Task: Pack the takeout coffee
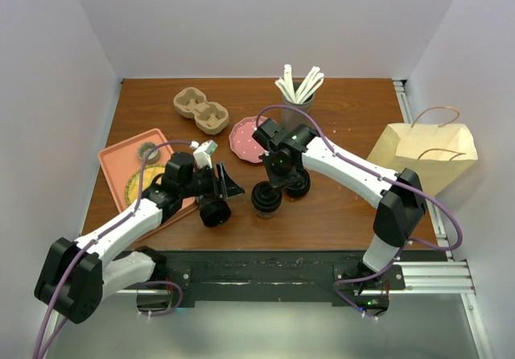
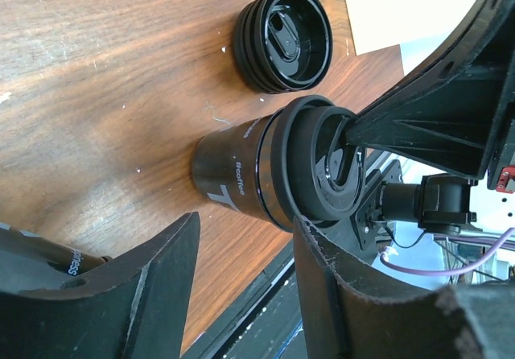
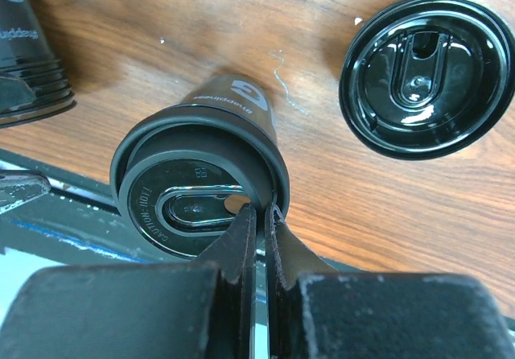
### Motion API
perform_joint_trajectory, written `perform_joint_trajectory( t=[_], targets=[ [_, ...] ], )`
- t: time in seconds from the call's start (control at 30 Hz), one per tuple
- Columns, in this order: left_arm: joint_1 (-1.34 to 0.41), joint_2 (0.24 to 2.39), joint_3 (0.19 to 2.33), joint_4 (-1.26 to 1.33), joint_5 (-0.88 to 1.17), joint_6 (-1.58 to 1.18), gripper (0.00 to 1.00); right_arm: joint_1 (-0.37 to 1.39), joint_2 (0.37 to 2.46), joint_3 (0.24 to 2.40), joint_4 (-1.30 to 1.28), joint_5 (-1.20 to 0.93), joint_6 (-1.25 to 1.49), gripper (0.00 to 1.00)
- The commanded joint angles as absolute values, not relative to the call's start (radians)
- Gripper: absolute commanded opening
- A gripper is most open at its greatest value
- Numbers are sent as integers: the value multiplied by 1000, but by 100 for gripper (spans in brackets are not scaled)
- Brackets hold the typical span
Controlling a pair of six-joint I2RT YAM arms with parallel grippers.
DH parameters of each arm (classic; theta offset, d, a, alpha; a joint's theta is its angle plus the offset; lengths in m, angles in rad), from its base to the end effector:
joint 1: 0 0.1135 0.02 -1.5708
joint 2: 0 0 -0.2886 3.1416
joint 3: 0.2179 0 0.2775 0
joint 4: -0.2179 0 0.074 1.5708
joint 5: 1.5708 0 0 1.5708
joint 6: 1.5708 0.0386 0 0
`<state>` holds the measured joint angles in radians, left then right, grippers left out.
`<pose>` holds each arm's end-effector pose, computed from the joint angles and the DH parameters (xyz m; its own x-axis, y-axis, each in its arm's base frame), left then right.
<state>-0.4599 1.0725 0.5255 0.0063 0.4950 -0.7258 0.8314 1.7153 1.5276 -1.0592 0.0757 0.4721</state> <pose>0.2045 -0.1217 0.2217 -0.8465 -0.2325 -0.4790 0.2590 0.6062 -0.7519 0.2547 0.2749 0.3008 -0.8966 -0.3102 -0.3161 -0.3512 0.9328 0.0809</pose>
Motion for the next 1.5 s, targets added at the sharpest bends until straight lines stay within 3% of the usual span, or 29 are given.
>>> perform_joint_trajectory(
  t=[0.0, 1.47],
  targets=[
    [-471, 1091, 522, 77, 514, -746, 54, 838, 1723, 1502, -1039, 106, 485, 0],
    [-565, 1150, 520, 86, 442, -749, 55, 856, 1718, 1531, -1039, 83, 512, 0]
  ],
)
